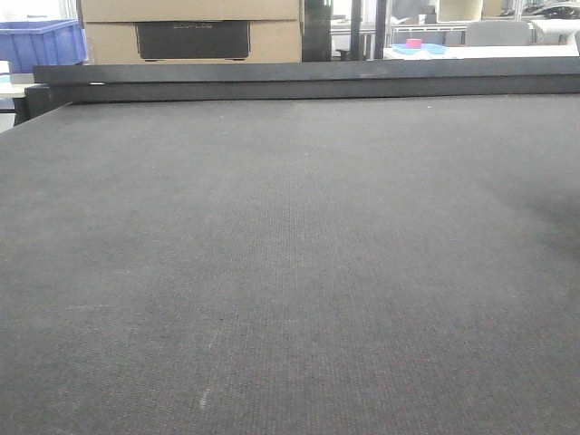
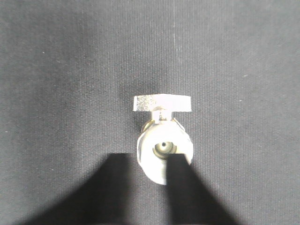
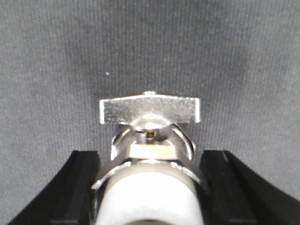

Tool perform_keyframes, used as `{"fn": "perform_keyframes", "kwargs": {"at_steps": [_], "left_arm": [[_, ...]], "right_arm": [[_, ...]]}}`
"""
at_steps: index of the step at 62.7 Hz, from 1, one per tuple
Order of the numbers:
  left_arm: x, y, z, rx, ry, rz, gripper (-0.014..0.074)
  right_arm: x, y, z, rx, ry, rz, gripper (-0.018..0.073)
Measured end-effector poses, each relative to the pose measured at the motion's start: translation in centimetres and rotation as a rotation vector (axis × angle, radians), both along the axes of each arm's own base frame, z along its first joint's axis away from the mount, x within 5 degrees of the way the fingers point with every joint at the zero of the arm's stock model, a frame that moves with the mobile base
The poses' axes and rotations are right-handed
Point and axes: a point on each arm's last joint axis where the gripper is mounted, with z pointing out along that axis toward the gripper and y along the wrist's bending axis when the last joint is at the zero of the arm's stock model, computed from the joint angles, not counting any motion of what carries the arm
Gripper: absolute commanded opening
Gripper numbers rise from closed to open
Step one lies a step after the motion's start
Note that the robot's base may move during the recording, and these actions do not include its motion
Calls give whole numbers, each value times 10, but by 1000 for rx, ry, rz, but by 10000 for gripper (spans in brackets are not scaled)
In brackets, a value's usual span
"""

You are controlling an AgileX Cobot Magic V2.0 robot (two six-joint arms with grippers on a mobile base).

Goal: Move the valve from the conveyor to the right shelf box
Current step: 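Lower the left gripper over a second valve on the conveyor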

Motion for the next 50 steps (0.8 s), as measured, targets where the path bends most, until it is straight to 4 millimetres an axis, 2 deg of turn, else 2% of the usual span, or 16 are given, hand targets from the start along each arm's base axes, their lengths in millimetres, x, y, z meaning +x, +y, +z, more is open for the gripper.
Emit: {"fn": "perform_keyframes", "kwargs": {"at_steps": [3, 8, 16, 33, 45, 50], "left_arm": [[2, -1, -2, -17, 5, 0, 459], [5, -4, -5, -47, 10, 3, 518], [10, -4, -13, -58, 32, 6, 515], [27, -4, -45, -59, 135, 8, 515], [33, -3, -62, -60, 204, 7, 515], [34, -3, -67, -60, 221, 7, 484]], "right_arm": [[0, 0, 0, 0, -4, 0, -162], [1, 0, 0, 2, -10, -2, -162], [2, 1, 0, 8, -19, -5, -162], [5, 1, 0, 14, -23, -9, -162], [5, 1, 0, 16, -25, -10, -162], [5, 1, 0, 16, -29, -10, -162]]}}
